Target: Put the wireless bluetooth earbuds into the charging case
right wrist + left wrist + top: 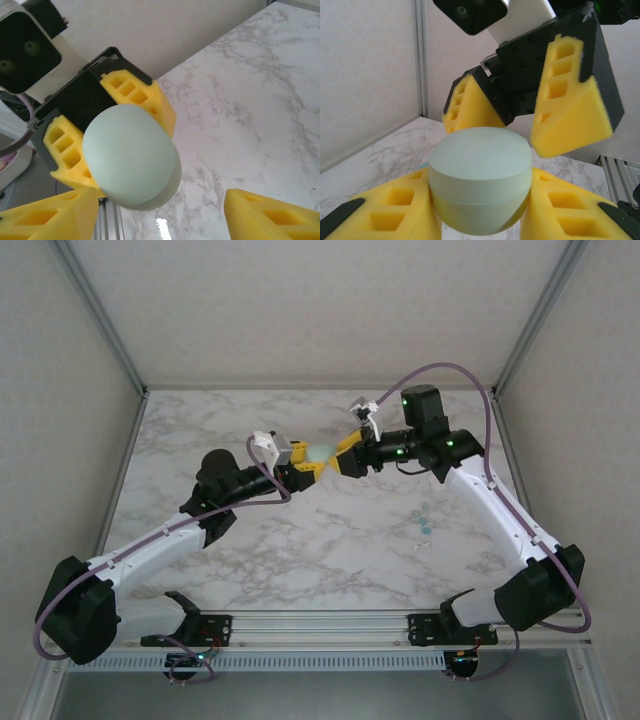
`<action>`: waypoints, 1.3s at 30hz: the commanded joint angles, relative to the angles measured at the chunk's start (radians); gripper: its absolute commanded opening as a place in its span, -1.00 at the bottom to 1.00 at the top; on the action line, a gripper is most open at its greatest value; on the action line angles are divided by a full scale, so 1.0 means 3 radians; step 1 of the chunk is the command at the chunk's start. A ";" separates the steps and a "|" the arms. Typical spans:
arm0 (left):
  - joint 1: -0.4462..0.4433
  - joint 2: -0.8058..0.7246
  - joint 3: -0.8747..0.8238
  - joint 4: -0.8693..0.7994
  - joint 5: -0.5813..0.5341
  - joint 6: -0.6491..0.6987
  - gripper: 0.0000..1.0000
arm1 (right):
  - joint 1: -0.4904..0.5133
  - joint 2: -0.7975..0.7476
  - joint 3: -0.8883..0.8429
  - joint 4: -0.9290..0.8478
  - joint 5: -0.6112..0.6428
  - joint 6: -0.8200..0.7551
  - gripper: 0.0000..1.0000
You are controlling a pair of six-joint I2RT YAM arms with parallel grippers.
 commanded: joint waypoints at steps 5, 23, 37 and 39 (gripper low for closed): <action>-0.0022 -0.0036 0.0067 0.0198 0.0064 -0.0009 -0.61 | 0.0036 0.0021 0.0053 0.0152 0.0264 0.0058 0.35; -0.0027 -0.0159 0.0021 0.0135 0.0135 -0.0024 -0.63 | 0.0059 -0.0017 0.0014 0.0862 0.0633 0.0481 0.36; -0.0027 -0.0194 -0.0028 0.0144 -0.0032 0.0038 -0.63 | 0.0058 -0.0055 0.0269 0.0606 0.1001 0.0901 0.41; -0.0027 -0.0209 -0.0055 0.0150 -0.0101 0.0037 -0.63 | 0.0058 -0.0110 0.0278 0.0658 0.0999 0.1025 0.43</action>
